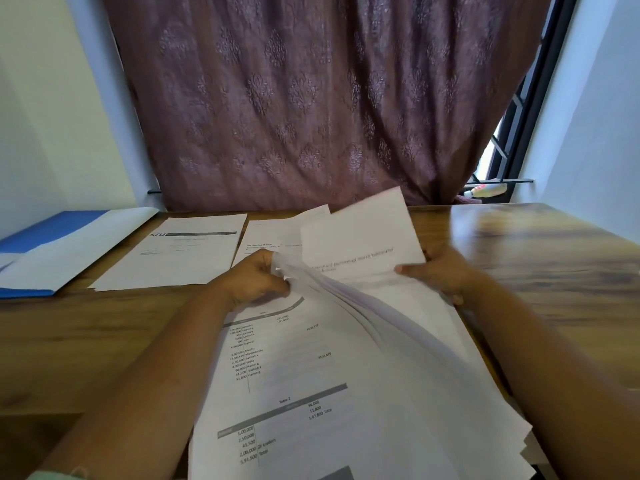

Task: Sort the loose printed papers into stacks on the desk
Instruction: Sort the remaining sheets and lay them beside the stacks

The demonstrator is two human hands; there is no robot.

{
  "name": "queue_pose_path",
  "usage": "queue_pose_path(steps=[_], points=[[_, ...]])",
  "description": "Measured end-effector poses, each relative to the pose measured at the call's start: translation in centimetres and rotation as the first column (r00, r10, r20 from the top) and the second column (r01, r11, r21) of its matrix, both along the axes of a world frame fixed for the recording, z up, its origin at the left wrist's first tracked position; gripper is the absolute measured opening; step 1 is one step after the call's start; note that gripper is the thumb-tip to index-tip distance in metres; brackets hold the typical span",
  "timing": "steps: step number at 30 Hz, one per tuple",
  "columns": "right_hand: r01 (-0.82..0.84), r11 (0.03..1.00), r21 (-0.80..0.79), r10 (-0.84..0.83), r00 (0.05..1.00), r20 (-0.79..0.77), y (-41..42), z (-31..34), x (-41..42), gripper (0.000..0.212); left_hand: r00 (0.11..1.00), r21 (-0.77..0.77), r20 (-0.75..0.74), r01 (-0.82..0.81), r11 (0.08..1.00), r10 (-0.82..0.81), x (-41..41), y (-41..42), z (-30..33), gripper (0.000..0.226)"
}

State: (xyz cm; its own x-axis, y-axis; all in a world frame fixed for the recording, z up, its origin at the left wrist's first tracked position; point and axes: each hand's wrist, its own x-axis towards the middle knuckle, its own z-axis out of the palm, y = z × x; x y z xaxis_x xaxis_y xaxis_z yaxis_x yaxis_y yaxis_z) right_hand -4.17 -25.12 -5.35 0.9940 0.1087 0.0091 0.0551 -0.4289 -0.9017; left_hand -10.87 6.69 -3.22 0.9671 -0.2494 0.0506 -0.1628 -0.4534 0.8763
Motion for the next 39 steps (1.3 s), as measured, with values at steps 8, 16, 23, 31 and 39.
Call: queue_pose_path(steps=[8,16,23,31,39], points=[[0.572,0.726,0.382,-0.632,0.774,0.044,-3.1,0.5,2.4,0.026,0.999,0.014,0.026,0.036,0.999,-0.037,0.7,0.2,-0.4,0.037],[0.02,0.739,0.674,0.04,0.997,-0.073,0.4,0.4,0.4,0.03,0.998,-0.143,-0.014,-0.06,0.988,0.059,1.3,0.8,-1.0,0.052],[-0.233,0.74,0.632,0.42,0.893,-0.163,0.8,0.8,-1.0,0.044,0.982,-0.156,0.054,-0.169,0.973,0.179,2.4,1.6,-1.5,0.039],[0.271,0.775,-0.571,-0.298,0.953,0.048,-3.9,1.0,1.1,0.055,0.974,-0.114,0.064,-0.211,0.971,0.219,2.6,0.9,-1.6,0.038],[0.098,0.698,-0.709,-0.143,0.99,-0.003,-0.8,1.9,-0.5,0.061,0.97,-0.026,0.081,-0.227,0.974,0.229,3.1,1.2,-1.9,0.035]])
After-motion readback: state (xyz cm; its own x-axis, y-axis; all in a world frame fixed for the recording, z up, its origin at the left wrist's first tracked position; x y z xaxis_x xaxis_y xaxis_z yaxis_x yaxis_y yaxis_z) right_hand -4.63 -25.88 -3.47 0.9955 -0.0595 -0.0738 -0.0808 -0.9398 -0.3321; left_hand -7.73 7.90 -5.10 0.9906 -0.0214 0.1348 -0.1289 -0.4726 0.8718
